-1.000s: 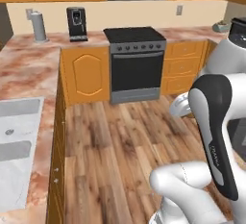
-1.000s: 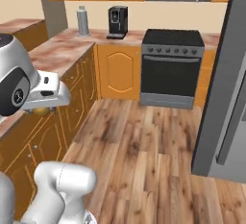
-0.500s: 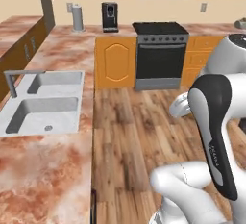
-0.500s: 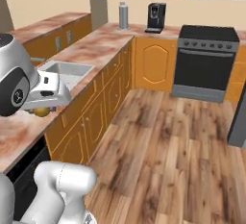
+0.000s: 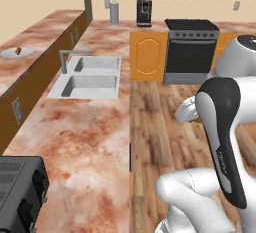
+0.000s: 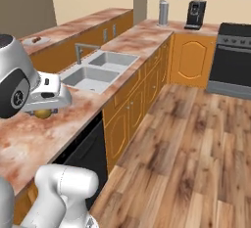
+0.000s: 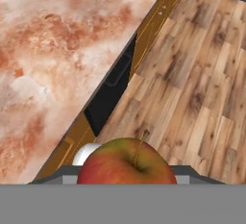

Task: Pick up the apple and peach from the fridge and place one fruit on each plate on the dining counter.

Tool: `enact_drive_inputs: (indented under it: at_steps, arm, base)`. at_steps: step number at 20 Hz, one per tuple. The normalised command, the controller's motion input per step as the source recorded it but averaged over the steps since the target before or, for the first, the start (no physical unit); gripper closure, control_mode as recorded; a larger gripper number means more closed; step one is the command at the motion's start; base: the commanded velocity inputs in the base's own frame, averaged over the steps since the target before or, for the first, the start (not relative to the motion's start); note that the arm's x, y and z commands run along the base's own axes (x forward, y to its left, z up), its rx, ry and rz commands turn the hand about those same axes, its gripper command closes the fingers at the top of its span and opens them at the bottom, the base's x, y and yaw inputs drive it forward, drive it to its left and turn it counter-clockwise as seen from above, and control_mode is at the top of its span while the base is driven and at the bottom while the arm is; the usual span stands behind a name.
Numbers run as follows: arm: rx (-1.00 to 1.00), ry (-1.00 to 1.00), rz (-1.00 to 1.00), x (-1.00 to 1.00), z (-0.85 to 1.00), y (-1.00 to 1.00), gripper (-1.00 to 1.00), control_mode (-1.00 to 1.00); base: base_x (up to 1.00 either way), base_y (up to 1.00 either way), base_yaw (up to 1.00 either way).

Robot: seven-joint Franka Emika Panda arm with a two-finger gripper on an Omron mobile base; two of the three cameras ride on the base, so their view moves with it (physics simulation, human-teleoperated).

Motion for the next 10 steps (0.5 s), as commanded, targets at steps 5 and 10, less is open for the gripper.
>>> enact_drive_inputs:
  at_steps: [5,10]
  arm:
    - [0.0,0.0,0.0,0.0,0.0,0.0,1.0,1.0]
    - [0.0,0.0,0.0,0.0,0.0,0.0,1.0,1.0]
  base:
    - [-1.0,0.61,0.26]
    - [-1.0,0.55,0.25]
